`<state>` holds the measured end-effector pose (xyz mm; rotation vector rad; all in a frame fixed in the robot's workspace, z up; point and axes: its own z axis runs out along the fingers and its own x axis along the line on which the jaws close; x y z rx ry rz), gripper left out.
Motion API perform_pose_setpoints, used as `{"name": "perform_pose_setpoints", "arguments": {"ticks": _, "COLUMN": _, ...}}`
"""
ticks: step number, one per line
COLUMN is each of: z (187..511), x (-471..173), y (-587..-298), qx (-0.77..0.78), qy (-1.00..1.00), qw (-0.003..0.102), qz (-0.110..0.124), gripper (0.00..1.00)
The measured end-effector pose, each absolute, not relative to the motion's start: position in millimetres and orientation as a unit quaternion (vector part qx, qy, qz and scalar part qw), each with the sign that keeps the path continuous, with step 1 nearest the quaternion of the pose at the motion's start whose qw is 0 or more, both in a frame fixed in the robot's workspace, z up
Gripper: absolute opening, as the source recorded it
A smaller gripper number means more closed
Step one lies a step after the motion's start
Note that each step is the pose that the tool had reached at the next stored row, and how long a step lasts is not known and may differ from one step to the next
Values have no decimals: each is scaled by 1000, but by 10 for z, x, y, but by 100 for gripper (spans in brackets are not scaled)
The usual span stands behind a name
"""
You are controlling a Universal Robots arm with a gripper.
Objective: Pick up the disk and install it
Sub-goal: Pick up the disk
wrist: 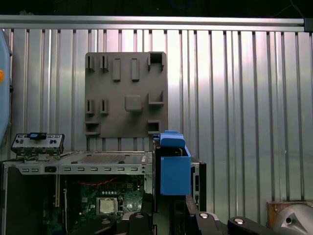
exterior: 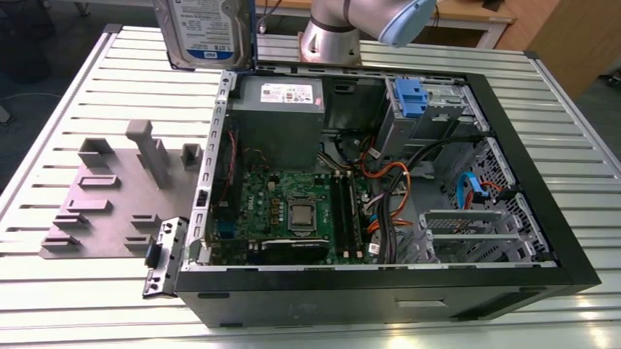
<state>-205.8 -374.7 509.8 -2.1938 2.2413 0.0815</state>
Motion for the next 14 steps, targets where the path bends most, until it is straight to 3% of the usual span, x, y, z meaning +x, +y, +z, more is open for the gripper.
{"name": "perform_pose_setpoints", "arguments": {"ticks": 14, "z": 5070, "x": -1506, "y": -3748, "qx": -699, "qy": 714, "qw": 2, "qz": 26, "gripper": 35}}
